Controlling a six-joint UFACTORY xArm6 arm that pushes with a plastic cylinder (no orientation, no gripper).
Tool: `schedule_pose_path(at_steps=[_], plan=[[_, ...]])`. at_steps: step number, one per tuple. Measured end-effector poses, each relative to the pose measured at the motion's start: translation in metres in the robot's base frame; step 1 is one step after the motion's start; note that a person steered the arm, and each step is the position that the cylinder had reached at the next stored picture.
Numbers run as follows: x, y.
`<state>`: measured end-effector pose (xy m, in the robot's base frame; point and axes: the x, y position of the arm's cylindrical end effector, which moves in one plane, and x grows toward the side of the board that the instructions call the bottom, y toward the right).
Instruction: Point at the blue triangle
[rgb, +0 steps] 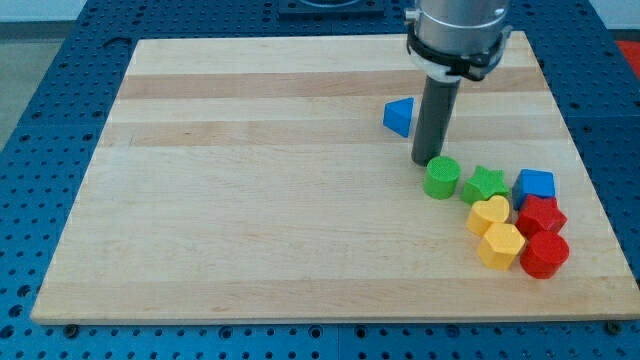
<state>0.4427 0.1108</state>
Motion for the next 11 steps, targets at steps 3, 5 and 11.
schedule_pose_path(at_steps=[3,5,11], plan=[[0.068,0.000],[0.080,-0.019],[-0.031,-0.033]])
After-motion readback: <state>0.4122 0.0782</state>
